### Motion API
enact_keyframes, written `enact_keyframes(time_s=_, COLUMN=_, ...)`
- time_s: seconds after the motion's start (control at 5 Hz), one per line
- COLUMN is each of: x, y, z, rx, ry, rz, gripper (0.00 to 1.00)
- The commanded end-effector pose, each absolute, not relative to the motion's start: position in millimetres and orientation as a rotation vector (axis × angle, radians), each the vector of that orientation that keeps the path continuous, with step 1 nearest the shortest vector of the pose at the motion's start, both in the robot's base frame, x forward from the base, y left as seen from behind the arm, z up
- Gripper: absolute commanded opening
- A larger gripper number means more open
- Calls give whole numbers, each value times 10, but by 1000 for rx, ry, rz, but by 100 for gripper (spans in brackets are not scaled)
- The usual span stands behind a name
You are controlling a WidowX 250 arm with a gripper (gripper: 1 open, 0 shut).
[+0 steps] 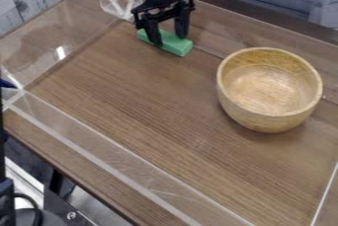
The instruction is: Put the green block in the brown bowl
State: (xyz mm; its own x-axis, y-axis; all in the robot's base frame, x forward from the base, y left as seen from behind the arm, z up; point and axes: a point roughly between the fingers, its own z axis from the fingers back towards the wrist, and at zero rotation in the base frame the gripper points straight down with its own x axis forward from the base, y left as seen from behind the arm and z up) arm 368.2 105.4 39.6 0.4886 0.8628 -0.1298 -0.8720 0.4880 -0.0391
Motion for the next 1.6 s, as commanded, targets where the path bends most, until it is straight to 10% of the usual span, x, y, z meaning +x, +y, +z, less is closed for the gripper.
enact_keyframes(time_s=0.0, x=3735, y=1046, z=550, rx=-113, ry=44, rz=1047, gripper=0)
enact_keyframes(time_s=0.6, x=3639, y=917, z=1313, rx=-235, ry=46, rz=991, gripper=0)
enact_keyframes(time_s=1.0, x=3661, y=885, z=1330, rx=-243, ry=40, rz=973, gripper=0)
enact_keyframes(time_s=1.2, x=3692, y=949, z=1166, rx=-217, ry=28, rz=1008, gripper=100)
enact_keyframes(time_s=1.4, x=3704, y=1008, z=979, rx=-186, ry=17, rz=1034, gripper=0)
